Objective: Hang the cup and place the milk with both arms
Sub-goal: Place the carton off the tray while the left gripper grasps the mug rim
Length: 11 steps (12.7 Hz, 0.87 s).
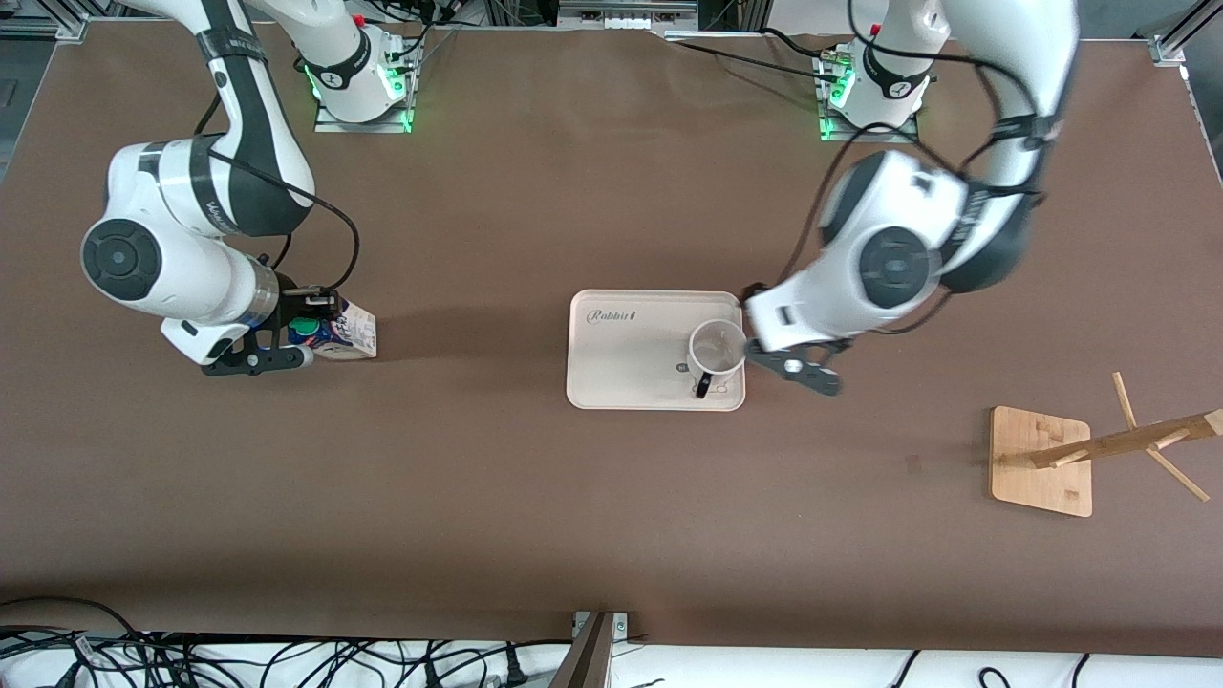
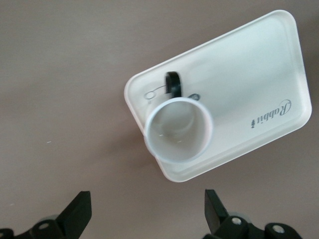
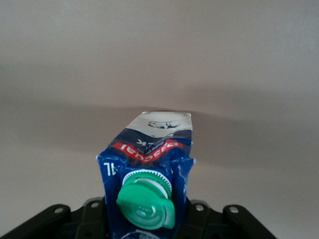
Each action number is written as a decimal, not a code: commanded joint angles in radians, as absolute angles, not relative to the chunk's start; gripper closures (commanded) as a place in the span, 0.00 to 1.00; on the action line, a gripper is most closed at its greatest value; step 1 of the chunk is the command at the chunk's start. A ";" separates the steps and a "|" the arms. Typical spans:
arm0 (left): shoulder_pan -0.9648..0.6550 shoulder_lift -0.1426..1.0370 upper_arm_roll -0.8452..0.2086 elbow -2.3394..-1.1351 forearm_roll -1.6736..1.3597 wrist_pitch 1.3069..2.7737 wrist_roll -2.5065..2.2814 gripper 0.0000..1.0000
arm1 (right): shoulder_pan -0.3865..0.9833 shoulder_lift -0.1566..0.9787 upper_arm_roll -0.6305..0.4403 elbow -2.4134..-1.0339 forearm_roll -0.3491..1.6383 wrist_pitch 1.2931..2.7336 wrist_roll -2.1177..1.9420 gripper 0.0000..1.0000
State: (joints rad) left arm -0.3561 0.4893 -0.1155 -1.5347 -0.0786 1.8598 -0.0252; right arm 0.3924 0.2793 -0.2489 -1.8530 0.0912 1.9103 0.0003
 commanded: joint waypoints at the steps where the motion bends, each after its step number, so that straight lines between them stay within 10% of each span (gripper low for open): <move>1: -0.368 0.560 -0.109 -1.454 -0.100 1.915 -0.069 0.00 | 0.403 0.232 -0.268 -1.954 0.106 1.980 -0.023 0.56; 5: -0.477 0.600 -0.101 -1.482 -0.117 2.032 -0.078 0.00 | 0.403 0.236 -0.278 -1.973 0.143 2.017 -0.040 0.13; 11: -0.569 0.632 -0.083 -1.529 0.009 2.085 -0.224 0.00 | 0.403 0.221 -0.278 -1.909 0.140 1.988 -0.035 0.00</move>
State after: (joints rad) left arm -0.5507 0.6457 -0.1043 -1.5014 -0.0230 2.0761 -0.2130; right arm 0.3937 0.2603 -0.2661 -1.9290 0.1227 2.0025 -0.0176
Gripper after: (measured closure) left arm 0.000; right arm 0.013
